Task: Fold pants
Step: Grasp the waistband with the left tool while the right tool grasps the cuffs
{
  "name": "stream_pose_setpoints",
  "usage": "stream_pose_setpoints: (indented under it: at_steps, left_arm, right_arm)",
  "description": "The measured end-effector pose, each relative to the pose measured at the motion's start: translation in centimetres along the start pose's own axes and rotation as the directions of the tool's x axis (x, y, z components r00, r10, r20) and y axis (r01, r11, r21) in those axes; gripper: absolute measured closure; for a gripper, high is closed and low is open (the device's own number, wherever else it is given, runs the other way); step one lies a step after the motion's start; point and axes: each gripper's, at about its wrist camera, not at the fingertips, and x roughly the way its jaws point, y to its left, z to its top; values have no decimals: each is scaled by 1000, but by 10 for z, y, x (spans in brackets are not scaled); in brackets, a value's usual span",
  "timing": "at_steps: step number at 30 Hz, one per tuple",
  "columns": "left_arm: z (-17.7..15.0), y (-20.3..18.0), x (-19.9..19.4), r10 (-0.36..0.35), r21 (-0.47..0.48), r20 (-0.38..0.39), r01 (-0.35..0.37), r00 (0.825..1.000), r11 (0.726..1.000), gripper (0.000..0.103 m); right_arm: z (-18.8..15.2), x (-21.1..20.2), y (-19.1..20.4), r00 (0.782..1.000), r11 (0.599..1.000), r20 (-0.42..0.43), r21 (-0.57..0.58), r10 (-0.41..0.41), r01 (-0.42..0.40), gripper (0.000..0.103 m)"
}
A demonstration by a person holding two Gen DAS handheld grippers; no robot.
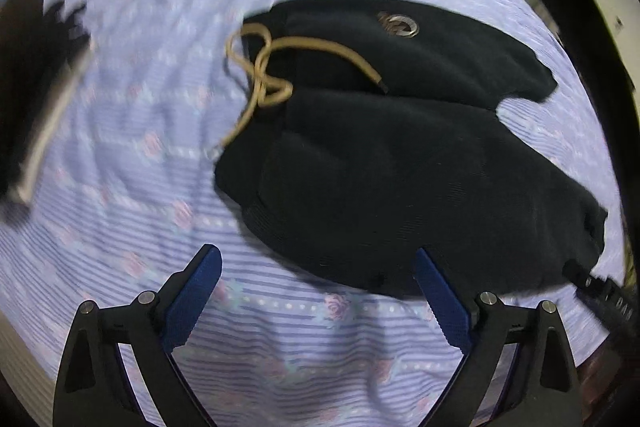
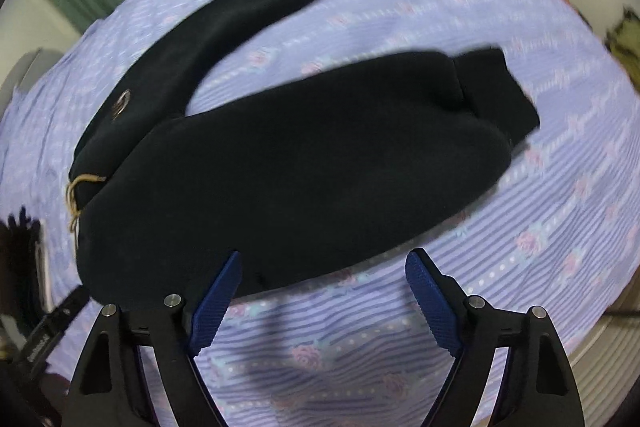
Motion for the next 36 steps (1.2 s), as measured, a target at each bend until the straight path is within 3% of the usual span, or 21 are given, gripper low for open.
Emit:
stream_pose_setpoints:
  at_steps: [6,12,14,16,18,20,26,30,36]
  left_arm:
    - [0,7,27,-39,-138,-63,30,997,990,8]
    - [7,-1,45,-102,-225,-87,80,991,971,31]
    - [8,-2,45,-124,-274,-91,95,988,957,43]
    - [10,-4,47,-133,-329,-99,94,986,940,53]
    - [11,-5,42,-132,-351,-93,92,987,932,68]
    - [12,-9,33,-122,-339,-74,90,990,937,81]
    - [28,-30,-22,-107,-273,55,118,993,955,89]
    - [56,-37,-46,-101,-255,136,133,986,958,90]
    - [123,-45,-51,-82,-209,218,128,972,969,90]
  right_arm:
    - [9,23,-20,998,996,-47,74,45,-42,22]
    - [25,49,-25,993,992,-84,103,79,-70,27]
    - [30,53,-25,990,990,-110,120,84,-71,35]
    - [35,51,-25,990,991,-111,109,91,-79,59]
    - [40,44,-21,992,995,-98,71,78,-71,73]
    - [43,32,-15,994,996,-75,28,81,-79,80]
    - [59,-36,6,985,987,65,-37,157,-155,88]
    - [95,-76,27,962,978,183,-80,203,-191,89]
    - [166,-70,70,946,971,234,-135,225,-197,90]
